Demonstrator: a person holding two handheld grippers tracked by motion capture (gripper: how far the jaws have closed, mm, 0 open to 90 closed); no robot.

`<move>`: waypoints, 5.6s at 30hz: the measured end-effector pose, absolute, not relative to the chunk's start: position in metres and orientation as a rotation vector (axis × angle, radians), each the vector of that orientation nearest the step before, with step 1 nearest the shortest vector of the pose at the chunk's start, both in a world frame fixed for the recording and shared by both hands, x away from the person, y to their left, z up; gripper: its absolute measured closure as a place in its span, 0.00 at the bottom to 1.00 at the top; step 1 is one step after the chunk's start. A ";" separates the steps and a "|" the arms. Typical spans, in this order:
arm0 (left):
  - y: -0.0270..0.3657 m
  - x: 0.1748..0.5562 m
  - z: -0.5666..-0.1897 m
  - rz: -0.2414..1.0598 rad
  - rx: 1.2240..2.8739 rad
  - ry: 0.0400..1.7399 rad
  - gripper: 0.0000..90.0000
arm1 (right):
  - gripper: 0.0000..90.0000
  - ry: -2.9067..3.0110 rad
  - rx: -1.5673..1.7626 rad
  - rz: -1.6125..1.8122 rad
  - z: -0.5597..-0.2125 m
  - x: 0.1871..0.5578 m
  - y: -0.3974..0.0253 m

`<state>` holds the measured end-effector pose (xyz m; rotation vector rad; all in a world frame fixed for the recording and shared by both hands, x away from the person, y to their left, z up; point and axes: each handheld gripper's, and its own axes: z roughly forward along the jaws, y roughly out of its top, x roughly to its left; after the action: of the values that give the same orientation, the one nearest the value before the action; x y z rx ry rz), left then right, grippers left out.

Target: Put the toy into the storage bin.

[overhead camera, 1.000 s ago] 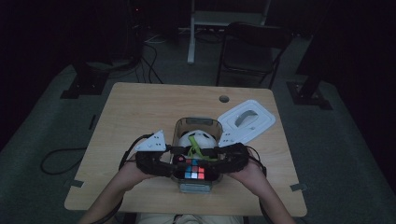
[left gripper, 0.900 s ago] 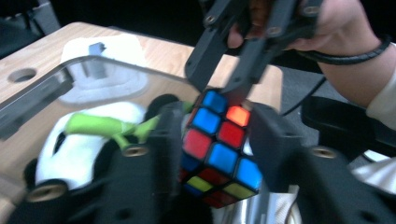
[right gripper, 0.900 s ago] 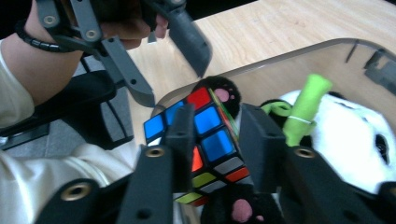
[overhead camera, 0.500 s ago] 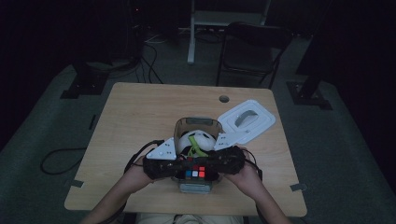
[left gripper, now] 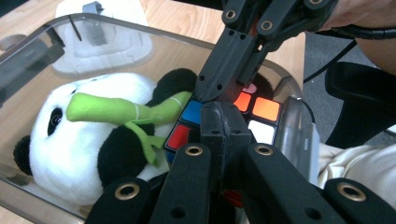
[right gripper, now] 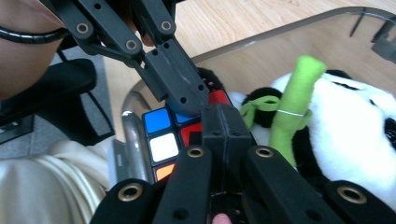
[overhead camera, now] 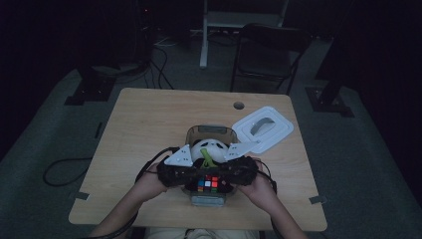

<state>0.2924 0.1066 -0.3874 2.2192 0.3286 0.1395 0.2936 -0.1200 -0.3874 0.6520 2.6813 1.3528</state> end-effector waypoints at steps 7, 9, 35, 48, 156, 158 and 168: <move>0.106 0.300 -0.392 0.186 2.241 0.374 1.00 | 1.00 2.682 0.676 1.303 -0.392 0.300 -0.115; 0.106 0.300 -0.393 0.181 2.245 0.371 1.00 | 1.00 2.689 0.686 1.313 -0.393 0.301 -0.116; 0.107 0.300 -0.392 0.198 2.250 0.342 1.00 | 1.00 2.711 0.774 1.309 -0.394 0.305 -0.116; 0.108 0.283 -0.379 0.109 2.220 0.295 0.92 | 1.00 2.696 0.787 1.380 -0.381 0.294 -0.127; 0.227 0.335 -0.485 0.354 2.126 0.894 0.00 | 0.15 1.932 1.646 1.076 -0.475 0.383 -0.261; 0.229 0.335 -0.488 0.349 2.120 0.908 0.01 | 0.15 1.931 1.661 1.082 -0.477 0.386 -0.260; 0.236 0.333 -0.496 0.361 2.114 0.945 0.01 | 0.15 1.905 1.673 1.079 -0.478 0.402 -0.255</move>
<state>0.3334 0.2356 -0.4960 2.1143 0.9450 0.3605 0.4020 -0.2549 -0.4780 1.6725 1.9046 1.0787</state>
